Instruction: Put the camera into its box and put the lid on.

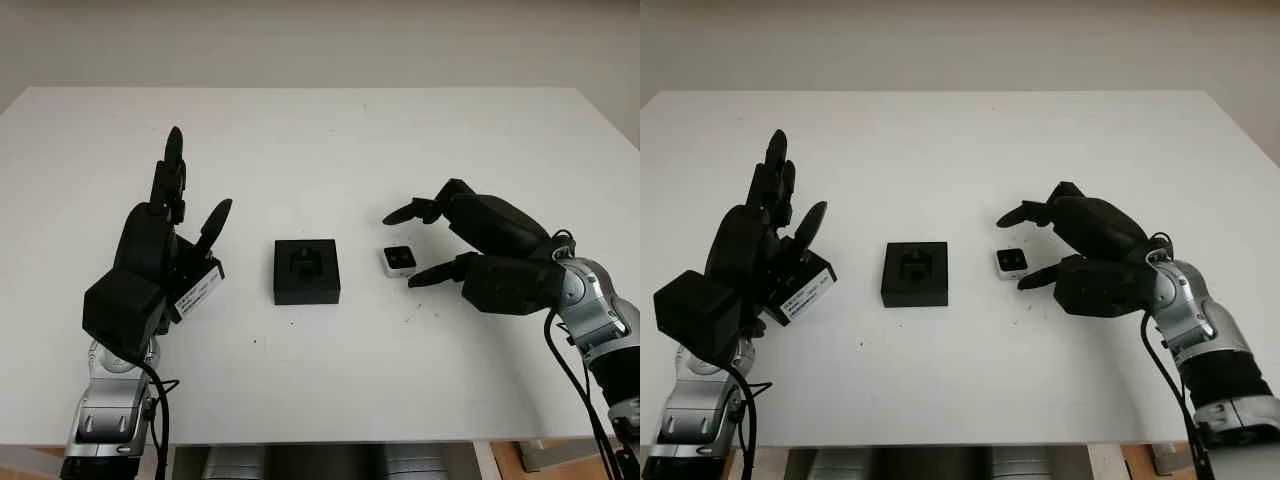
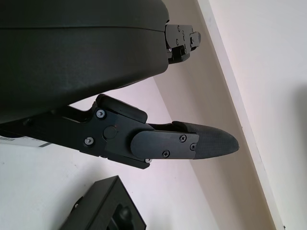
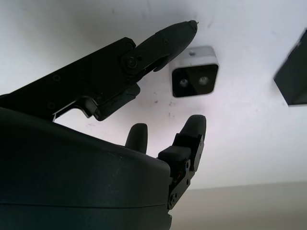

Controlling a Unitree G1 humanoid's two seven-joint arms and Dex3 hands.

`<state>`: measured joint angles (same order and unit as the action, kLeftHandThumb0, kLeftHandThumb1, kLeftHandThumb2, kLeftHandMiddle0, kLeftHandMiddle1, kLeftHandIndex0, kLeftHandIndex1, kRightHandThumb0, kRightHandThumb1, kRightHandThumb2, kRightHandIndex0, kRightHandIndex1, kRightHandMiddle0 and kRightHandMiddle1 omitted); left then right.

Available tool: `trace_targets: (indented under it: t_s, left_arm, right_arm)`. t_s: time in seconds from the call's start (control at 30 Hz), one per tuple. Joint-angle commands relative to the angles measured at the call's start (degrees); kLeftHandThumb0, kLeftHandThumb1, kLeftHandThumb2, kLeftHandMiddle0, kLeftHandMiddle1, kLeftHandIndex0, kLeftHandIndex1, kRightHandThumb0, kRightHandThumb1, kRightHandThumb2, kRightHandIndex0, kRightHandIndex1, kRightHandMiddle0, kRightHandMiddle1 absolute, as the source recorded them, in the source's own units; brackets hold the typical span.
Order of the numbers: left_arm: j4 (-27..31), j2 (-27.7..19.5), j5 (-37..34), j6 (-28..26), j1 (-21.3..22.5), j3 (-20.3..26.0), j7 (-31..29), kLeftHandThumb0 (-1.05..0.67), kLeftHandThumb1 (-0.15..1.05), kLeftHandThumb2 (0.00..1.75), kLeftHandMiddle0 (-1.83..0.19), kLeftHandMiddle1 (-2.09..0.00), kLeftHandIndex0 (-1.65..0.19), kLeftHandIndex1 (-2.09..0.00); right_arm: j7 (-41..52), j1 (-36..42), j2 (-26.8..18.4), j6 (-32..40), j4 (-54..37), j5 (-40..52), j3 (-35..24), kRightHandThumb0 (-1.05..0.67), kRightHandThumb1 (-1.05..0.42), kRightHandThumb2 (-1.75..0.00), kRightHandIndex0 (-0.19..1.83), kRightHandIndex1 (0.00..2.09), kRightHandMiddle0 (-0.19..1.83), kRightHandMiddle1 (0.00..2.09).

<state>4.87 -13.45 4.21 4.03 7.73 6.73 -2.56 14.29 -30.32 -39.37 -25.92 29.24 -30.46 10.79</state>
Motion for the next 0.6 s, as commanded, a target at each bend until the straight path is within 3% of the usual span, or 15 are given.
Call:
trace_targets:
  t_s: [0.0,0.57]
  left_arm:
    - [0.1,0.0,0.1,0.3,0.6,0.0,0.1,-0.76,1.05,0.35,0.08,-0.05,0.1,-0.05]
    - [0.9,0.5,-0.1,0.0,-0.3,-0.1,0.1,-0.74,1.05,0.37,0.09,-0.05,0.11,-0.05]
  right_arm:
    - [0.1,-1.7,-1.4,-0.9,-0.4,-0.9,0.8,-0.59,-0.76,-0.05,-0.19,1.8,0.44,0.63]
    - [-2.7,-5.6,-1.8,-3.4,2.5,-6.2,3.8,-0.63,-0.76,-0.05,-0.16,1.86,0.47,0.81]
